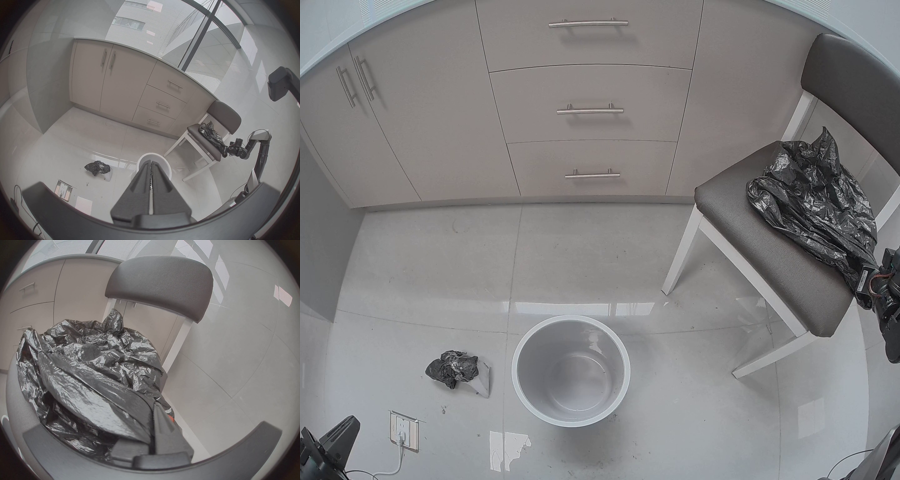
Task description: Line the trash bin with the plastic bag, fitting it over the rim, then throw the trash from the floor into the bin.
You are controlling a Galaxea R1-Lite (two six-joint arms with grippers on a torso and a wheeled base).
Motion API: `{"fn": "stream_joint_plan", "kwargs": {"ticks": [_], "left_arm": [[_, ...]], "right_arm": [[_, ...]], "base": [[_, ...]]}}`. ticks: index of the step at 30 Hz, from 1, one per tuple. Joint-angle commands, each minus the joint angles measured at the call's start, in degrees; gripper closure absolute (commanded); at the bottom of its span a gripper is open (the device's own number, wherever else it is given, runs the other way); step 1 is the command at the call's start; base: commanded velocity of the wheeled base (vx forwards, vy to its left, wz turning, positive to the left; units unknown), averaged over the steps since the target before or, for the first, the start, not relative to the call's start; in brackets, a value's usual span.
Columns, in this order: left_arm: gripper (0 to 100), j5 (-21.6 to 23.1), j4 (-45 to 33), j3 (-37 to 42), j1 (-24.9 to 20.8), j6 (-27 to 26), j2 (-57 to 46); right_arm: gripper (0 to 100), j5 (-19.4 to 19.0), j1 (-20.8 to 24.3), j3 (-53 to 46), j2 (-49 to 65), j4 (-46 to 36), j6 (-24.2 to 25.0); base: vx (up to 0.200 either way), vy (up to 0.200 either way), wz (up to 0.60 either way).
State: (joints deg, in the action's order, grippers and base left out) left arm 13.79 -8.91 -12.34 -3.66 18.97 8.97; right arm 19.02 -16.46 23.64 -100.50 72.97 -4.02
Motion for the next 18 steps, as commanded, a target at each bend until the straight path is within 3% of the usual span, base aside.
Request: {"fn": "stream_joint_plan", "kwargs": {"ticks": [1,4,7,10,12,13,14,15,16,17,18], "left_arm": [[100,0.01,-0.05,0.03,-0.03,0.02,-0.36],[100,0.01,-0.05,0.03,-0.03,0.02,-0.89],[100,0.19,-0.05,0.12,-0.30,0.02,-2.47],[100,0.45,0.03,0.56,-1.09,-0.07,-3.44],[100,0.54,0.03,0.56,-1.26,0.02,-3.44],[100,0.54,0.03,0.56,-1.44,0.02,-3.44],[100,0.54,0.03,0.56,-1.44,0.02,-3.44],[100,0.54,0.03,0.47,-1.53,0.02,-3.44],[100,0.54,0.03,0.47,-1.53,0.02,-3.44],[100,0.54,0.03,0.47,-1.70,0.02,-3.44],[100,0.54,0.03,0.47,-2.06,0.02,-3.44]], "right_arm": [[100,-0.21,-0.07,0.36,1.18,-0.11,0.16],[100,-7.86,0.37,-0.61,5.84,-3.45,1.56],[100,-12.51,0.46,0.97,9.71,-12.50,5.08],[100,-21.83,0.46,7.65,15.68,-30.17,15.45],[100,-33.61,-0.15,14.77,20.87,-47.13,24.33],[100,-41.87,-0.59,19.69,23.24,-56.89,30.57],[100,-43.71,-0.77,20.75,23.68,-58.82,31.88],[100,-53.29,-2.61,25.05,25.18,-65.77,36.72],[100,-55.93,-3.14,26.11,25.44,-66.91,37.69],[100,-64.54,-4.72,27.87,25.88,-68.58,39.62],[100,-69.91,-5.34,28.57,25.70,-68.58,40.50]], "base": [[0.000,0.000,0.00],[0.000,0.000,0.00],[0.000,0.000,0.00],[0.000,0.000,0.00],[0.000,0.000,0.00],[0.000,0.000,0.00],[0.000,0.000,0.00],[0.000,0.000,0.00],[0.000,0.000,0.00],[0.000,0.000,0.00],[0.000,0.000,0.00]]}}
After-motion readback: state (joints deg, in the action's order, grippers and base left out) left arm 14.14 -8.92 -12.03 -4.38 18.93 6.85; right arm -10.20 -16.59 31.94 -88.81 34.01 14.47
